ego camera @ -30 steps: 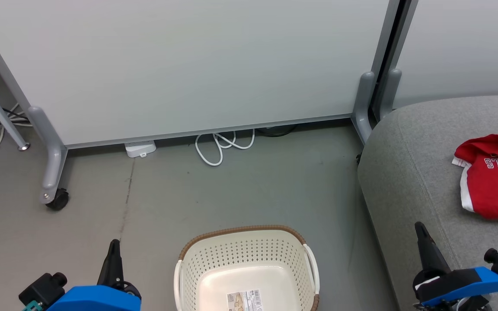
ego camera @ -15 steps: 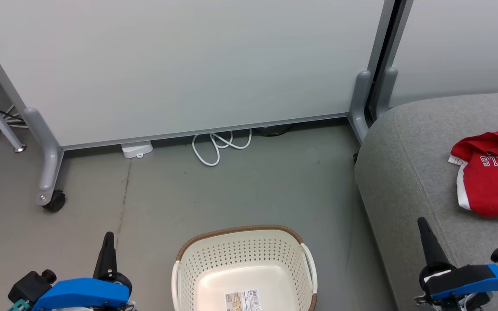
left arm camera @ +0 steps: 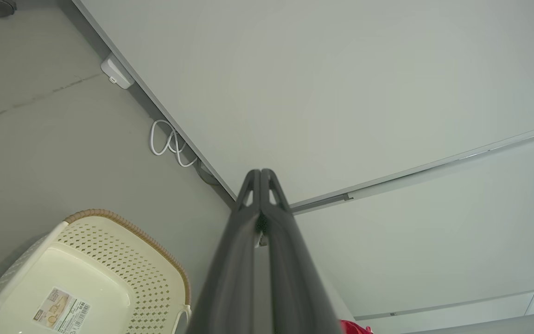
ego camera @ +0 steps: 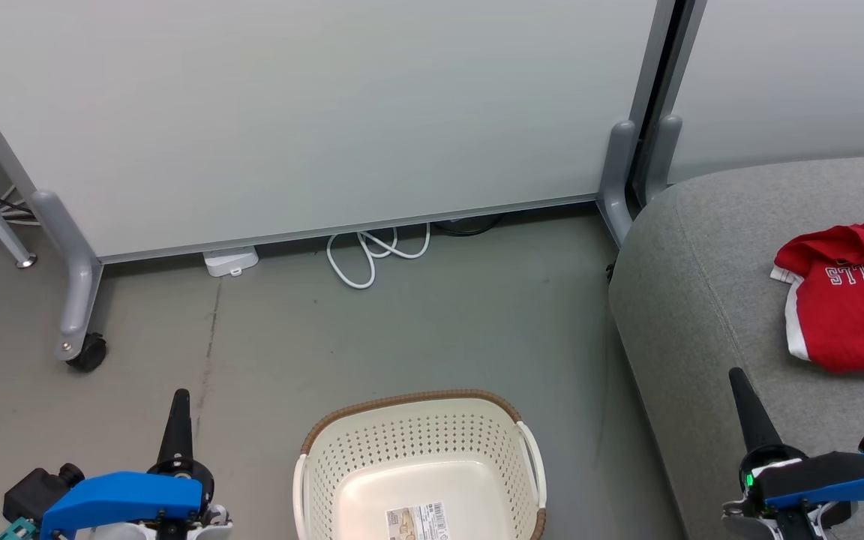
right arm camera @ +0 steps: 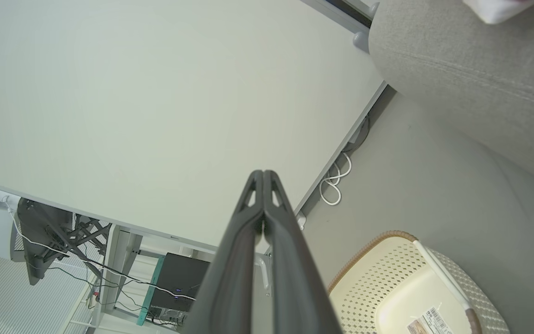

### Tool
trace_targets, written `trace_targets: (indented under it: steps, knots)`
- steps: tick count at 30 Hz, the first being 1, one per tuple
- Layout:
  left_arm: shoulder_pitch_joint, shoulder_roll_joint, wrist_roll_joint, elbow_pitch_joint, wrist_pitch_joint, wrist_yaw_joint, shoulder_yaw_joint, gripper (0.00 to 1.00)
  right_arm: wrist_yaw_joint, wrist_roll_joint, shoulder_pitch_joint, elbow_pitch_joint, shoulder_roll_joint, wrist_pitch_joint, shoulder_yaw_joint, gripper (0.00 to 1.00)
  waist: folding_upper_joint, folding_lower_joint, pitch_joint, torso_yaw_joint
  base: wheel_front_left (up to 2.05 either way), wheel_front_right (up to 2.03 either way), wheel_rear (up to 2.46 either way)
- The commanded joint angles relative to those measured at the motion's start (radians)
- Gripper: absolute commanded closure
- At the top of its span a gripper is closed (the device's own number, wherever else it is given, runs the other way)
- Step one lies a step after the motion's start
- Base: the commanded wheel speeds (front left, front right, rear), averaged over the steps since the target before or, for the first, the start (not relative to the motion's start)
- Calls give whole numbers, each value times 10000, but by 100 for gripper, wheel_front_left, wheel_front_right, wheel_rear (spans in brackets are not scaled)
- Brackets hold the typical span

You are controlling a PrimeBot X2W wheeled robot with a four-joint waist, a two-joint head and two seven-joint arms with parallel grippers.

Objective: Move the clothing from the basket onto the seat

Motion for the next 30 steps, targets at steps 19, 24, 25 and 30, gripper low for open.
trace_targets:
  steps: [19, 24, 25, 30]
  knots:
    - [-344, -19, -1752, -355, 487, -71, 323, 100, 3, 1887, -324, -132, -33, 294, -117, 100, 0, 0, 17, -141, 0, 0, 0]
    - [-374, -29, -2148, -415, 593, -74, 381, 100, 3, 2310, -359, -134, -34, 358, -140, 100, 0, 0, 21, -179, 0, 0, 0]
    - [-380, -32, -2227, -422, 620, -74, 392, 100, 3, 2394, -363, -136, -34, 369, -144, 100, 0, 0, 22, -186, 0, 0, 0]
    - [-407, -39, -2607, -475, 720, -78, 460, 100, 3, 2786, -358, -139, -34, 456, -164, 100, 0, 0, 26, -224, 0, 0, 0]
